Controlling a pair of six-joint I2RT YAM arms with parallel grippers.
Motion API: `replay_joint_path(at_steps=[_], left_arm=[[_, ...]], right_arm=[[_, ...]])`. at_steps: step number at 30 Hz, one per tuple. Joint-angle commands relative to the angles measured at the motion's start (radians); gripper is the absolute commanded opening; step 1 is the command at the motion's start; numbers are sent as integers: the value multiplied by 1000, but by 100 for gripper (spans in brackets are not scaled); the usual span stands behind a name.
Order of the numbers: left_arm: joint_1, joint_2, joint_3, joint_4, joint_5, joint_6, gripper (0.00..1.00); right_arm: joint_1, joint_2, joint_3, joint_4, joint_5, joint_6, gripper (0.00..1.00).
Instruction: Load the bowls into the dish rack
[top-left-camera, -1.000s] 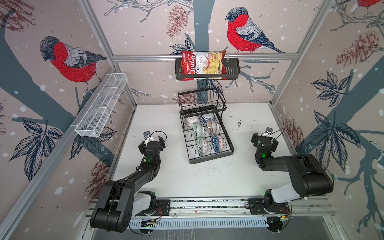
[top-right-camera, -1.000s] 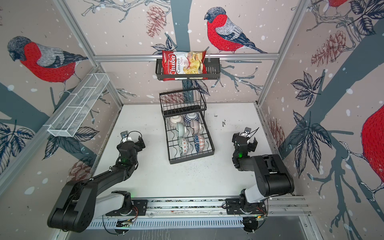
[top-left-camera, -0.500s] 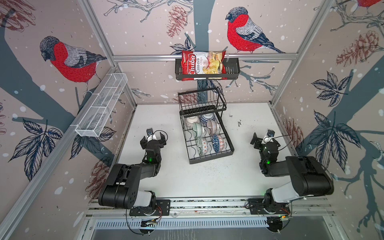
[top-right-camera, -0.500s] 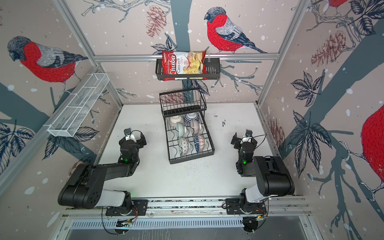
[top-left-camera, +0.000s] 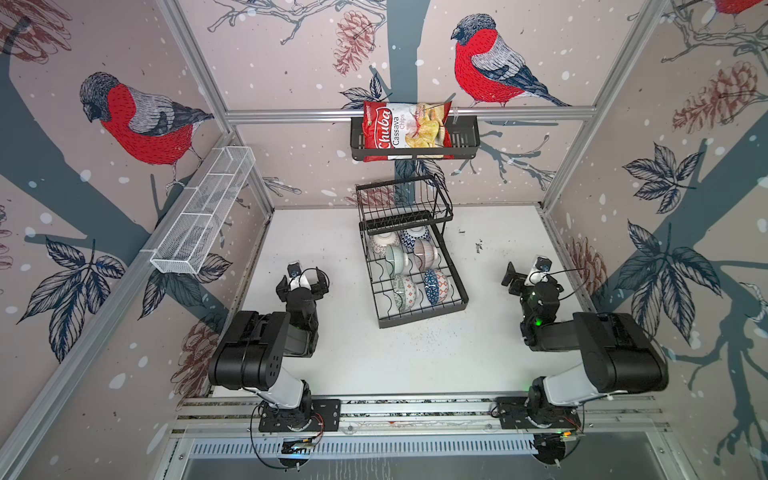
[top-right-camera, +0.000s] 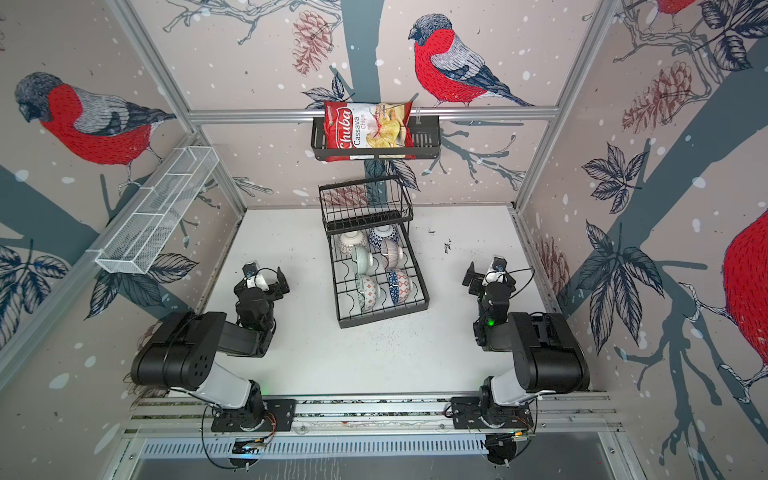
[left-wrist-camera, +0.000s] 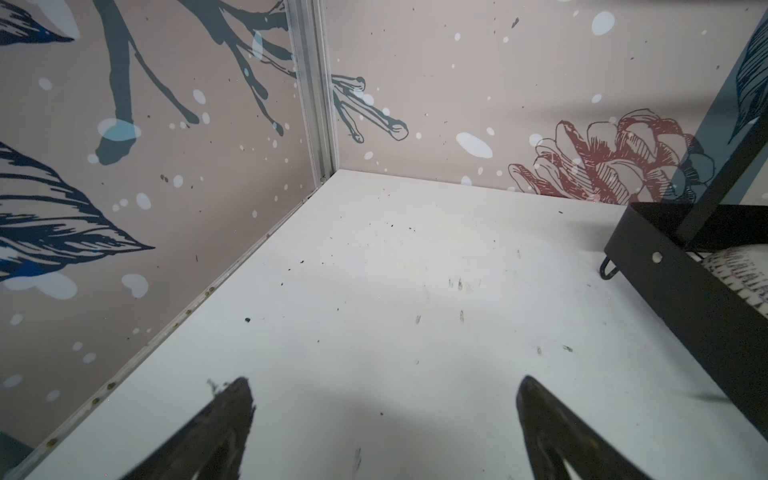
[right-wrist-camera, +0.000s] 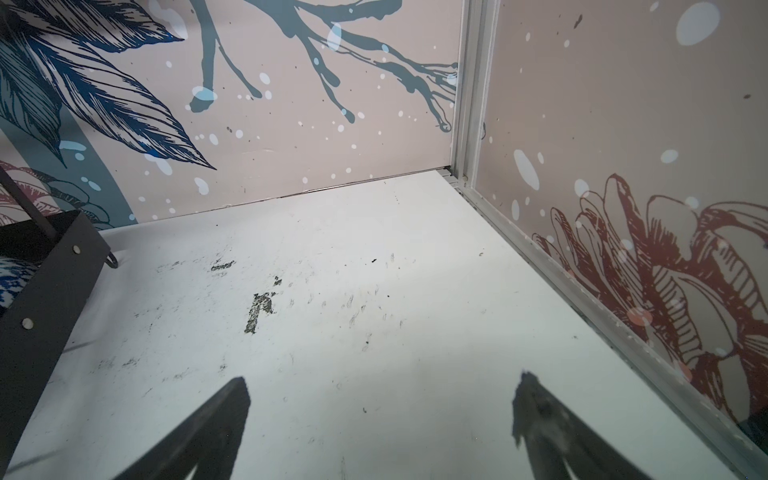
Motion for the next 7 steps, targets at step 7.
replay_joint_path(at_steps=[7], left_arm=[[-2,8,-9,90,9,18,98]], right_arm=[[-2,-2,6,2,-13,13,100]])
